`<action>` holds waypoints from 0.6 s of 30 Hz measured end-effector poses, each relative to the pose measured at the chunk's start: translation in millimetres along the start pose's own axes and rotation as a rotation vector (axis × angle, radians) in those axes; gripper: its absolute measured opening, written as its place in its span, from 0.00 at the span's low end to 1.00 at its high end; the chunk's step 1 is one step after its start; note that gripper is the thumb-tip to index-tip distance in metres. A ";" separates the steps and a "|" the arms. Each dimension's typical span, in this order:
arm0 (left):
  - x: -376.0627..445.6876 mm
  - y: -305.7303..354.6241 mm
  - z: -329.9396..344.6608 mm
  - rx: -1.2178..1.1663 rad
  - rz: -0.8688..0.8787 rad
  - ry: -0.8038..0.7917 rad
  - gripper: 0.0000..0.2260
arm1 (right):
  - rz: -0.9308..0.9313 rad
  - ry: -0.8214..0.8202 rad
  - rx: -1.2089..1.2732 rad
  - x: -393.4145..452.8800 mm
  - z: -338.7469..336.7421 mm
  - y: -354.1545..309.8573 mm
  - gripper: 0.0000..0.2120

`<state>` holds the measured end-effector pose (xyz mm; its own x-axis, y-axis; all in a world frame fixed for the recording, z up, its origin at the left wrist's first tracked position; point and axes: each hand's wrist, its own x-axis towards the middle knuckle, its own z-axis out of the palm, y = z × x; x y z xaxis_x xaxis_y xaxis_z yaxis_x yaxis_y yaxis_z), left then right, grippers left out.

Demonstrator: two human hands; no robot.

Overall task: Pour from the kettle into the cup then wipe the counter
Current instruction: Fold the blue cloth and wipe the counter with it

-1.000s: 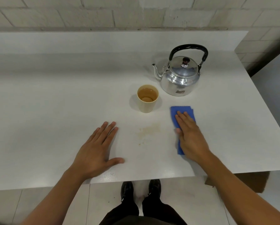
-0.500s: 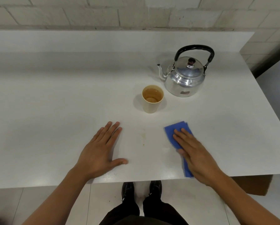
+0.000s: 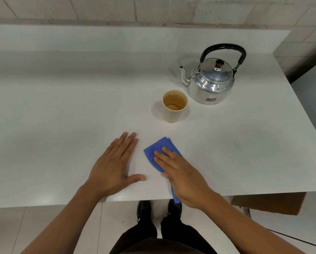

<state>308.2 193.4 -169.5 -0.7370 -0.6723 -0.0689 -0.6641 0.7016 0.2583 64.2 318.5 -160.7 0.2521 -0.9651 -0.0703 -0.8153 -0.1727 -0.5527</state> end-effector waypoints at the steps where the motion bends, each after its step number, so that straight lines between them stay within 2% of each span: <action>1: -0.2 -0.4 0.1 -0.002 0.002 -0.001 0.52 | -0.024 -0.020 -0.005 -9.6 -0.4 2.2 0.29; 4: -0.8 -0.8 -0.9 -0.005 0.000 -0.005 0.52 | -0.042 -0.031 -0.027 -38.3 -11.0 19.0 0.32; 8: -3.0 -1.0 -3.3 -0.014 0.001 -0.003 0.52 | 0.132 0.105 -0.022 -45.6 -30.7 42.2 0.28; 12: -10.2 -5.3 -5.8 -0.011 -0.011 0.002 0.52 | 0.225 0.141 -0.113 -13.4 -24.9 37.0 0.26; 18: -17.3 -10.6 -5.1 -0.024 -0.015 0.001 0.52 | 0.108 0.087 -0.151 40.6 6.6 -5.6 0.27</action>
<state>328.5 196.5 -166.1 -0.7269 -0.6829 -0.0721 -0.6719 0.6856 0.2801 82.5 281.6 -166.0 0.1182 -0.9919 -0.0473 -0.9057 -0.0882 -0.4146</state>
